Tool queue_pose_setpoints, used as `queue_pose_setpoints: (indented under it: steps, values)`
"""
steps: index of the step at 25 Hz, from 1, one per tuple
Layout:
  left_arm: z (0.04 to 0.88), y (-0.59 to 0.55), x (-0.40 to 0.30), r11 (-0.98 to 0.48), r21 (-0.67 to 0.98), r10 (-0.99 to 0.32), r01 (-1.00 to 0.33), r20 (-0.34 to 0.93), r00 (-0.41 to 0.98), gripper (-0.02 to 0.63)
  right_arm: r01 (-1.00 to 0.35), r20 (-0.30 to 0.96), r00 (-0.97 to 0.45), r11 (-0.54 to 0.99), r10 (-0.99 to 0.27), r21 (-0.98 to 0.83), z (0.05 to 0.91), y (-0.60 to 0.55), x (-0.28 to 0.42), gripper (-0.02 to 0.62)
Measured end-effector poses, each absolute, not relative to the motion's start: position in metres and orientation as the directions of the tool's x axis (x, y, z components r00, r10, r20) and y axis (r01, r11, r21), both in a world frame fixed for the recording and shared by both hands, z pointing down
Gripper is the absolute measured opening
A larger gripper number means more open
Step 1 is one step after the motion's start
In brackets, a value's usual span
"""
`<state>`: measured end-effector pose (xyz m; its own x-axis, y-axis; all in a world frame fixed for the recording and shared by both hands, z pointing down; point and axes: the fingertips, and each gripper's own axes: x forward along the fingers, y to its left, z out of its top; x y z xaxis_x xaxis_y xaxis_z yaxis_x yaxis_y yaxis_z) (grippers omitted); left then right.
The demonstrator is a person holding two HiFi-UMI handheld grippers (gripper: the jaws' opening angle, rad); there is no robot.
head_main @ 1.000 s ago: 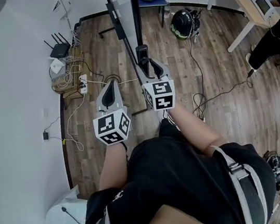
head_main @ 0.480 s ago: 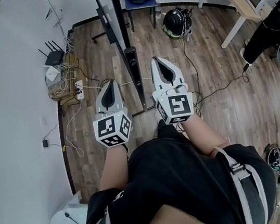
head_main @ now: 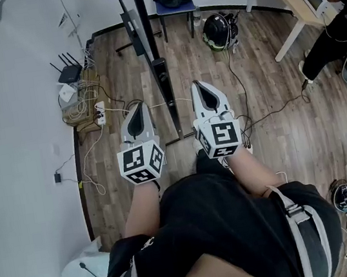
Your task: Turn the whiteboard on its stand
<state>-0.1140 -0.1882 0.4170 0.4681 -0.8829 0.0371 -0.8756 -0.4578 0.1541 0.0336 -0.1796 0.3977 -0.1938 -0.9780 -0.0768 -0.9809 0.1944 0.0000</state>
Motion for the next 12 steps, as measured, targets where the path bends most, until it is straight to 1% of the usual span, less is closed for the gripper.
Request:
queue_pose_setpoints:
  steps: [7,12]
  values:
    - [0.424,-0.177,-0.114,-0.462,0.146,-0.879,-0.875,0.055,0.474,0.008,-0.975,-0.061,-0.213,0.216,-0.975,-0.043,0.405,-0.172,0.027,0.004]
    - [0.422,-0.175,-0.117,-0.461,0.148,-0.88,-0.875,0.049,0.472,0.008,-0.972,-0.058,-0.228,0.231,-0.972,-0.04,0.404,-0.172,0.021,0.005]
